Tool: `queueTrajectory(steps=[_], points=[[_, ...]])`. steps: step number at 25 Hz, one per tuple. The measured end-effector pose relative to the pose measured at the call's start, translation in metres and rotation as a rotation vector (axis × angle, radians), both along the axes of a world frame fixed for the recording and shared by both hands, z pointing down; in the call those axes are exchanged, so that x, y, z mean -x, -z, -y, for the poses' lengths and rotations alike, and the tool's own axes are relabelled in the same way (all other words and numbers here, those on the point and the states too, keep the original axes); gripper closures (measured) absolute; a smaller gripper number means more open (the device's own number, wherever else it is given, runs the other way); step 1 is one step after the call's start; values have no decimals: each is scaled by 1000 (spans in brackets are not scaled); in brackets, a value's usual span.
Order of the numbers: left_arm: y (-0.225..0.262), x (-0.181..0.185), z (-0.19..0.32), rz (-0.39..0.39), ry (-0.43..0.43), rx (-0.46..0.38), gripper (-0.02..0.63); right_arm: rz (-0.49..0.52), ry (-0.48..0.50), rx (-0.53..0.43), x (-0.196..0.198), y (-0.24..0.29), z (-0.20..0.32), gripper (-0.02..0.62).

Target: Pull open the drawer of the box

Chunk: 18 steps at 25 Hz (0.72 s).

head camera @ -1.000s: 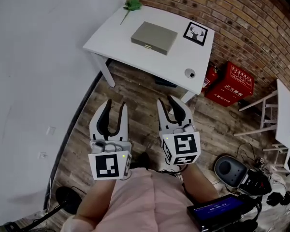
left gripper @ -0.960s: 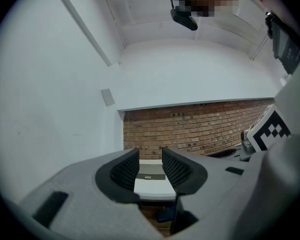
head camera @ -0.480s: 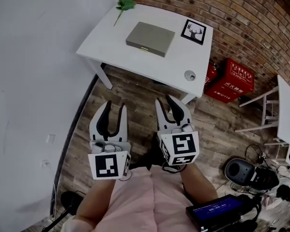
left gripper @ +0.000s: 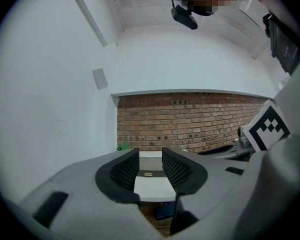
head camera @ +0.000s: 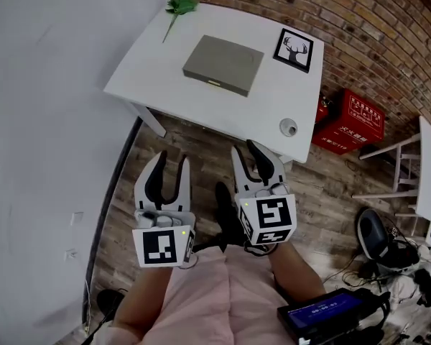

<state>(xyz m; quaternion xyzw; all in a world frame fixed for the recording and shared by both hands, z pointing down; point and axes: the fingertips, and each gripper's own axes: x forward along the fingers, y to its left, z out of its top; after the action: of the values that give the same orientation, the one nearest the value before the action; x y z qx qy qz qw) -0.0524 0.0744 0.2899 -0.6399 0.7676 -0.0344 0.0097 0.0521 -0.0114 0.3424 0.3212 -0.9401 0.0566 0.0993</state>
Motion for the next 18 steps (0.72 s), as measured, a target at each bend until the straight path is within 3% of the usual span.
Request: queueTrajectory(steps=[7, 18], points=[[-6, 36, 73, -18, -6, 37, 456, -10, 13, 31, 42, -5, 72, 483], [6, 83, 182, 19, -19, 29, 456, 6, 33, 29, 96, -1, 178, 491]])
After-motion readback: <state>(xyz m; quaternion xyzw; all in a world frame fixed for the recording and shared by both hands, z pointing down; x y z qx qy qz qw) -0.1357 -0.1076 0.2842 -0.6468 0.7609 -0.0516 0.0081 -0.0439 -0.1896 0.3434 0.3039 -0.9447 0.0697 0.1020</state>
